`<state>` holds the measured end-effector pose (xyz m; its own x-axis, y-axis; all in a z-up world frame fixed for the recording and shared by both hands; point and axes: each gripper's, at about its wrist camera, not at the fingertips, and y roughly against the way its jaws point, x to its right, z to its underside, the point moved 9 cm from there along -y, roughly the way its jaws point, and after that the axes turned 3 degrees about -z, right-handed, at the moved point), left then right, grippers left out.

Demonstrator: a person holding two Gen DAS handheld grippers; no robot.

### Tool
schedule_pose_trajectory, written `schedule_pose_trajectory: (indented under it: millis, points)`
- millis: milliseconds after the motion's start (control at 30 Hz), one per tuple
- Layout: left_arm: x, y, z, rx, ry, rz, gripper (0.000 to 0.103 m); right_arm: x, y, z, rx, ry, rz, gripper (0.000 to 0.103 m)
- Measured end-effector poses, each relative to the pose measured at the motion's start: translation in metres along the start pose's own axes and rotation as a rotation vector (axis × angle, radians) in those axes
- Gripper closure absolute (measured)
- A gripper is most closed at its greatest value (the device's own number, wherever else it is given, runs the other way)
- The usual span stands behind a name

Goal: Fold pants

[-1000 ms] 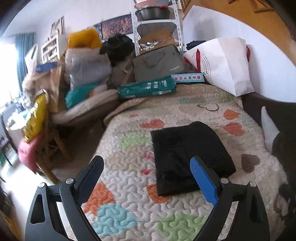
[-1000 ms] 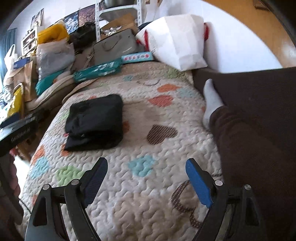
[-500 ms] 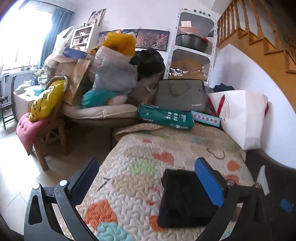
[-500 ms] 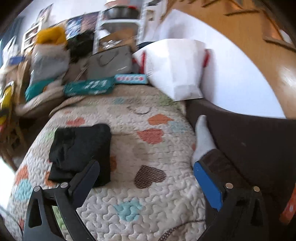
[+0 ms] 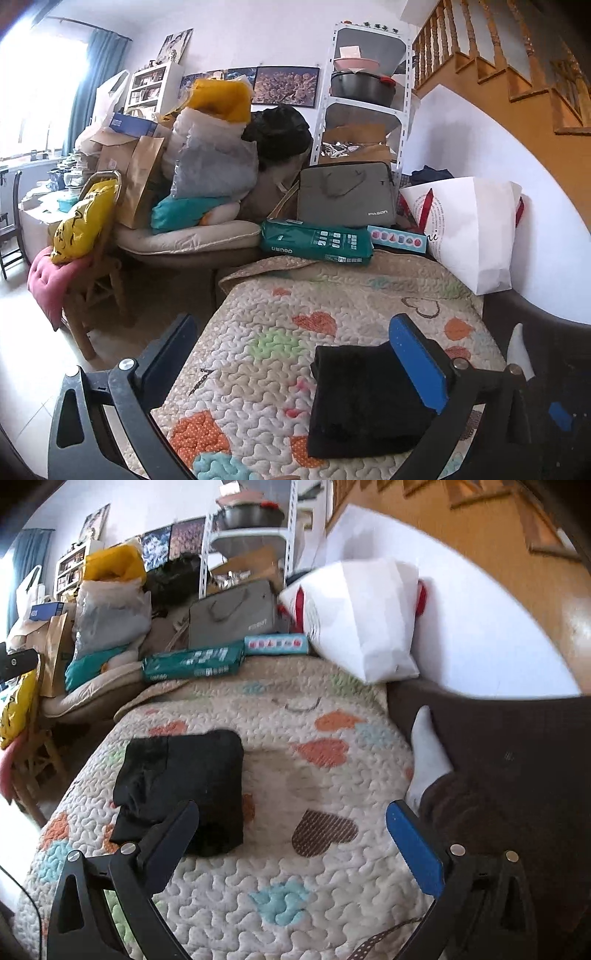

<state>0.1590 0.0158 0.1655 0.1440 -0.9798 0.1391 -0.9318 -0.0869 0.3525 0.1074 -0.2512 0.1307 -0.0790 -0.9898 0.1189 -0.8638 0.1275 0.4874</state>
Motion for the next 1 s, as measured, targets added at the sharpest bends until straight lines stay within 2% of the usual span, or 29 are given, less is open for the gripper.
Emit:
schedule_pose_trajectory:
  millis: [100,233,367,567,700,833,1000]
  points:
    - [-0.001,0.006,0.000,-0.006,0.016,0.029,0.000,-0.010,0.003,0.000,-0.014,0.019,-0.010,0.000]
    - [-0.003,0.008,0.007,-0.065,0.032,0.064,0.000,-0.017,0.008,-0.002,-0.018,0.000,-0.028,0.000]
    - [-0.006,0.010,0.010,-0.092,0.040,0.086,0.000,-0.024,0.016,-0.005,-0.002,0.009,-0.026,0.000]
    - [0.001,0.009,0.024,-0.117,-0.036,0.108,0.000,-0.035,0.022,-0.012,0.016,0.001,-0.056,0.000]
    - [0.004,-0.003,0.047,-0.174,-0.089,0.092,0.000,-0.053,0.004,-0.015,-0.035,0.059,-0.100,0.000]
    - [-0.006,-0.021,0.067,-0.284,-0.050,0.089,0.000,-0.056,-0.010,-0.007,-0.073,0.056,-0.103,0.000]
    - [-0.026,-0.039,0.088,-0.385,-0.011,0.009,0.000,-0.053,-0.019,0.012,-0.137,0.000,-0.107,0.000]
